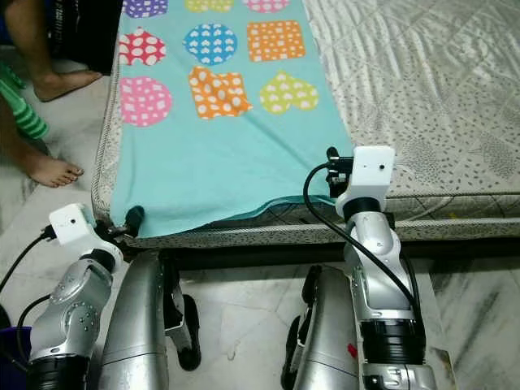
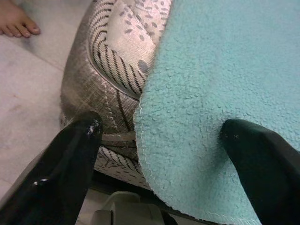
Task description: Clean up the room
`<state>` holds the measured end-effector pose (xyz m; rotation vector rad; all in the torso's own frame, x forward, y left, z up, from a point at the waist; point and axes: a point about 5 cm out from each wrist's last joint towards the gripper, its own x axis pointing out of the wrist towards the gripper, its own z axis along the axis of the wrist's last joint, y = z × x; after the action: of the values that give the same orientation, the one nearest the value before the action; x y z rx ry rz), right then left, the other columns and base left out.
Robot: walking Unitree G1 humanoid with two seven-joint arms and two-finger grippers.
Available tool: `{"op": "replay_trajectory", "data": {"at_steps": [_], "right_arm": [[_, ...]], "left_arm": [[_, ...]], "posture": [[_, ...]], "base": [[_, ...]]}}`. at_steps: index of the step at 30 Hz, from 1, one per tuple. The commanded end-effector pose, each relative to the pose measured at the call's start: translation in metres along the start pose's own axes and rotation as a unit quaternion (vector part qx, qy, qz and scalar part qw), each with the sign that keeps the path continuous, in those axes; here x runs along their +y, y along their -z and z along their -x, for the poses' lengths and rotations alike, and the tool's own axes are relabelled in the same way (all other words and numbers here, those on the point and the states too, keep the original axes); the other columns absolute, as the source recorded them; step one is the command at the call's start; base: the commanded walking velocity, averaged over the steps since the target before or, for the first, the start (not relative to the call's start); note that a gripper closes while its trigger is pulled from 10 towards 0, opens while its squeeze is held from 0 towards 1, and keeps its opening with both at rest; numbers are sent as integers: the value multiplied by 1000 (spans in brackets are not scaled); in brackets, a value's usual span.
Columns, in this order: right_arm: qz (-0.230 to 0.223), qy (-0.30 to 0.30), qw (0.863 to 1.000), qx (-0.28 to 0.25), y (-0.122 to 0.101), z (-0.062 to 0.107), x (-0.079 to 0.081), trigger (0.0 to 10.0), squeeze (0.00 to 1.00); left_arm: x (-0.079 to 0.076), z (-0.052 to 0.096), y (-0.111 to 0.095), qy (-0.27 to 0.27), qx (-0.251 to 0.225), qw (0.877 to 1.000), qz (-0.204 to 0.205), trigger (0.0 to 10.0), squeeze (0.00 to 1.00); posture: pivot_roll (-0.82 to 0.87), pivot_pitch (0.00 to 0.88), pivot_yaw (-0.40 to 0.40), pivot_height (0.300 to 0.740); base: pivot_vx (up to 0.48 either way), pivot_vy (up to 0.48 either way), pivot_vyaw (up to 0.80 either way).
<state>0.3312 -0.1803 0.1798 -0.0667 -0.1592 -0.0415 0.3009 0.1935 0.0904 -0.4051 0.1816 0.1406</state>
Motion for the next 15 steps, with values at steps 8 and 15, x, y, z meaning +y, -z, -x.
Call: {"op": "replay_trajectory", "data": {"at_steps": [8,15], "right_arm": [[10,1,1000,-8,-5,4,-4,10000,0],[12,2,1000,-7,-5,4,-3,10000,0]], "left_arm": [[12,-11,7,-10,17,1000,14,0,0],[27,-10,8,-28,13,999,19,0,0]], "posture": [[54,313,-13,528],[60,313,-16,528]], "base": [[0,0,0],[0,0,0]]}}
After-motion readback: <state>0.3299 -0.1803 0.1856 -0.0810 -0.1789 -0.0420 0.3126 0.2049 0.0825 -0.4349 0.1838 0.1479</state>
